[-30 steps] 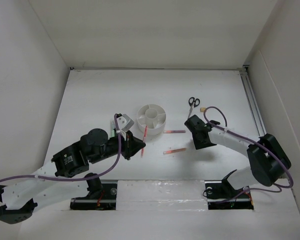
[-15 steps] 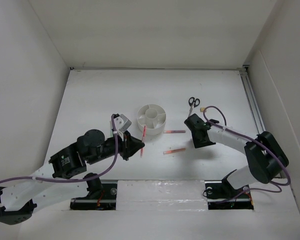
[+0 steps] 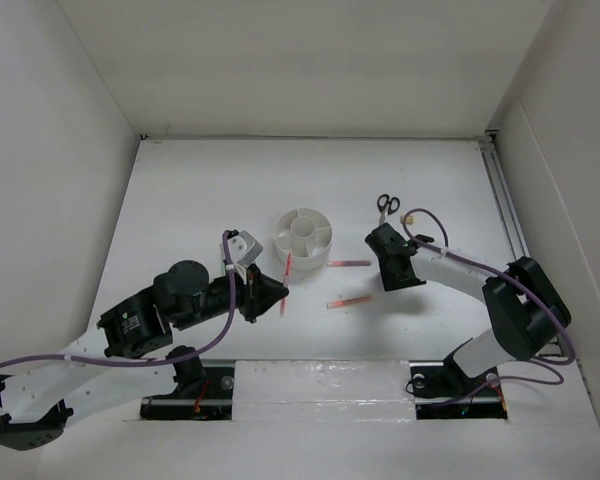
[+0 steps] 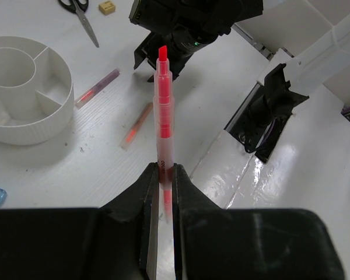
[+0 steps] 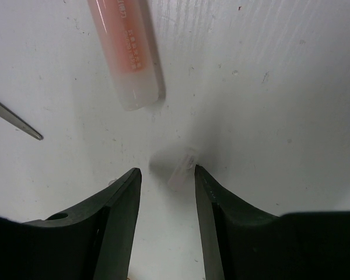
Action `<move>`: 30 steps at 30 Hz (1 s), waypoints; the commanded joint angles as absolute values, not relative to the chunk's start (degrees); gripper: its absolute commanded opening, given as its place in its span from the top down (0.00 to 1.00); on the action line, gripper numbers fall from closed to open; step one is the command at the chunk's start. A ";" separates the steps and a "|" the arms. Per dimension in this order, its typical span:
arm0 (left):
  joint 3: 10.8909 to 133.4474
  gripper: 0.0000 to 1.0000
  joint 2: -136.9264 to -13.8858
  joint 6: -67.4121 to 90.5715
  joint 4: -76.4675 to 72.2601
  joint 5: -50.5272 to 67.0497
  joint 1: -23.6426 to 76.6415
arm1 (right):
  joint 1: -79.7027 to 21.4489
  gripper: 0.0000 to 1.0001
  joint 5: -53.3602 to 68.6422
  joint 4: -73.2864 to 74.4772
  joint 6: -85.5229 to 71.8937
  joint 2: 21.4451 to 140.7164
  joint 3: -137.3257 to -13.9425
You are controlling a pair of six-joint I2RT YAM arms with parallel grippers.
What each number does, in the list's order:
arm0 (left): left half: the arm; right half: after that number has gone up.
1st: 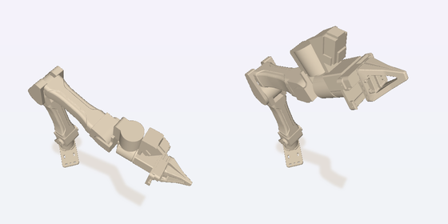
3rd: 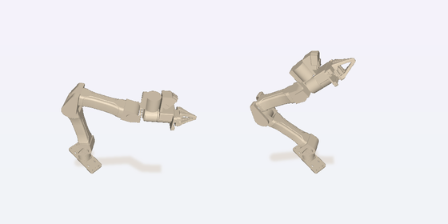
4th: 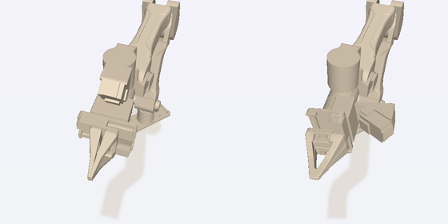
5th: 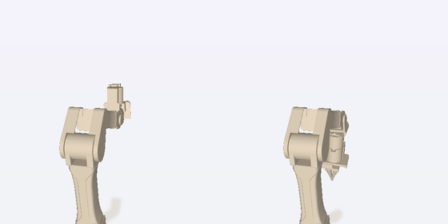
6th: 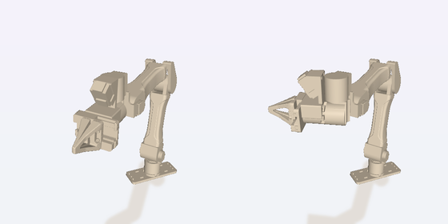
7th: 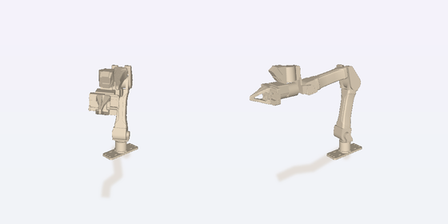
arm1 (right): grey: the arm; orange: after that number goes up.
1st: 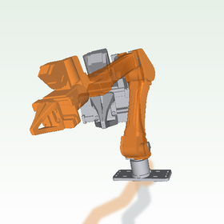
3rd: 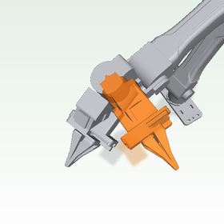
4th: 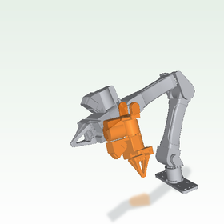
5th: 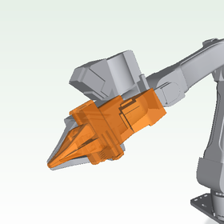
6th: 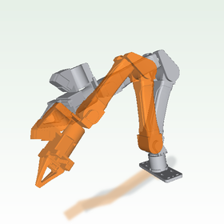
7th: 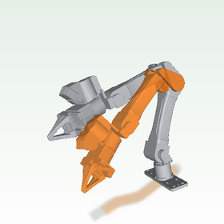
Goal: Sort the stationery into containers
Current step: Close the pen cap on the pen.
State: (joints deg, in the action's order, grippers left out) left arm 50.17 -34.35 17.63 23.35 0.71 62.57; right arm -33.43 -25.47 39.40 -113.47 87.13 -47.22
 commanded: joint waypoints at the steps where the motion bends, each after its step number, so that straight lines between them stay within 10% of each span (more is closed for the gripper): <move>1: 49.75 1.00 -33.84 16.44 20.65 1.67 62.75 | -33.66 0.52 -23.64 40.96 -125.15 89.03 -47.46; 30: 49.75 1.00 -32.78 16.44 20.65 2.12 62.75 | -35.77 0.52 -20.30 50.80 -133.59 90.26 -49.57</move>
State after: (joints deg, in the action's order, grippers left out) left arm 50.04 -33.23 17.02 23.31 1.76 62.57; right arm -35.09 -22.85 44.18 -114.30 88.66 -49.50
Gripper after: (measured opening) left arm 0.043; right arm 0.476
